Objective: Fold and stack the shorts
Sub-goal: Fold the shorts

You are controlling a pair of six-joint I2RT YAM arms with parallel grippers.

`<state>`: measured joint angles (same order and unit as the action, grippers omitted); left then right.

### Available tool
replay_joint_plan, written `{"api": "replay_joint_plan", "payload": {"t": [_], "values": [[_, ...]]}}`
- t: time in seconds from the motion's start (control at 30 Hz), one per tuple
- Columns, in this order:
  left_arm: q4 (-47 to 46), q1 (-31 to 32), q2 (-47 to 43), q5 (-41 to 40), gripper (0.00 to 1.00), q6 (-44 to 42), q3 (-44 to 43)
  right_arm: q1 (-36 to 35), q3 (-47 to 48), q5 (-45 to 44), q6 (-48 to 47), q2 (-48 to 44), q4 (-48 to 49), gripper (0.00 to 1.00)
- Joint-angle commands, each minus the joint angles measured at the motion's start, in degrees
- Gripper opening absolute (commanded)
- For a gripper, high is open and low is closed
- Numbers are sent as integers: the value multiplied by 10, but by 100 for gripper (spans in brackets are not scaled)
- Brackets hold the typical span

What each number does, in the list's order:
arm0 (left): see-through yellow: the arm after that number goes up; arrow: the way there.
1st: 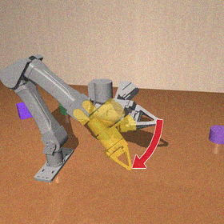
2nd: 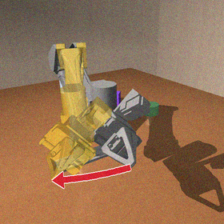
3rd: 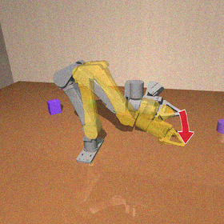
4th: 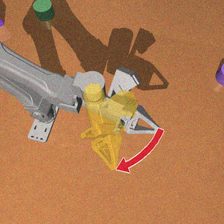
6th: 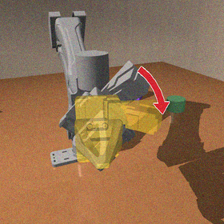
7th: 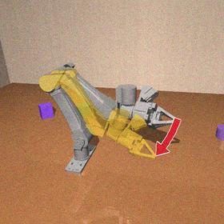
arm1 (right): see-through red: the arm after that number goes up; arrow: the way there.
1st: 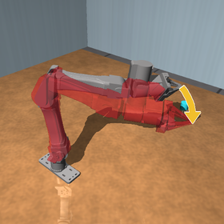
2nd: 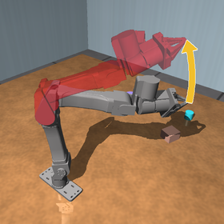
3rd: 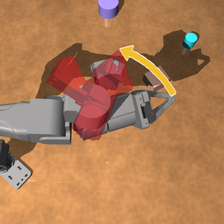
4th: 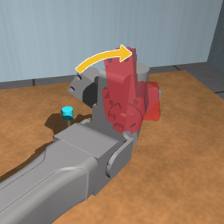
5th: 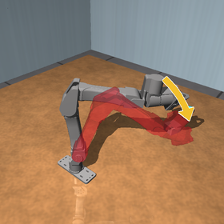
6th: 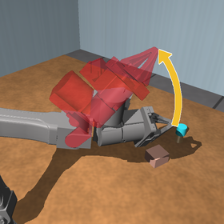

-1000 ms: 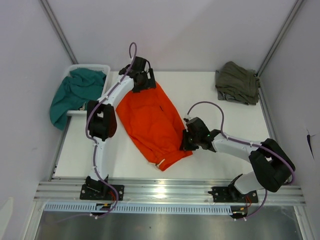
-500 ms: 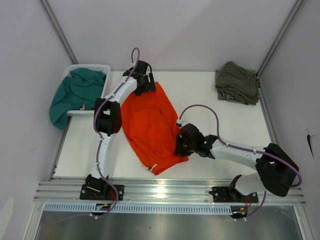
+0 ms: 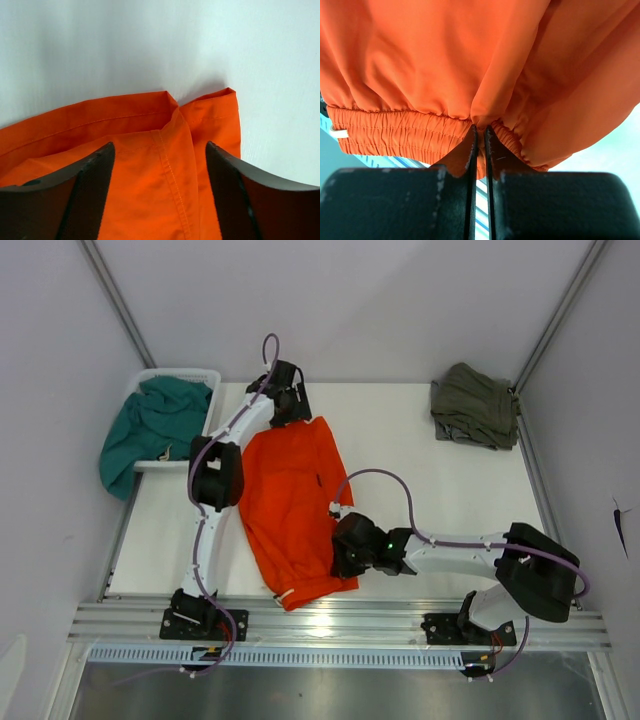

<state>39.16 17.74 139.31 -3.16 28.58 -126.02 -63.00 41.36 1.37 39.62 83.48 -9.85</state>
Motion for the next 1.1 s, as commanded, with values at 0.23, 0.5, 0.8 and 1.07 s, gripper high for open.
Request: {"api": "replay_joint_plan", "payload": {"t": [0.23, 0.5, 0.8, 1.07], "values": [[-25, 14, 25, -7, 38, 7, -14, -16, 23, -14, 16, 15, 20, 0], [-25, 14, 27, -10, 0, 1, -18, -16, 21, -14, 15, 10, 18, 0], [-2, 15, 5, -39, 45, 0, -18, -18, 19, -35, 11, -10, 11, 0], [21, 28, 14, -57, 77, -5, -1, -21, 16, -31, 15, 0, 21, 0]]}}
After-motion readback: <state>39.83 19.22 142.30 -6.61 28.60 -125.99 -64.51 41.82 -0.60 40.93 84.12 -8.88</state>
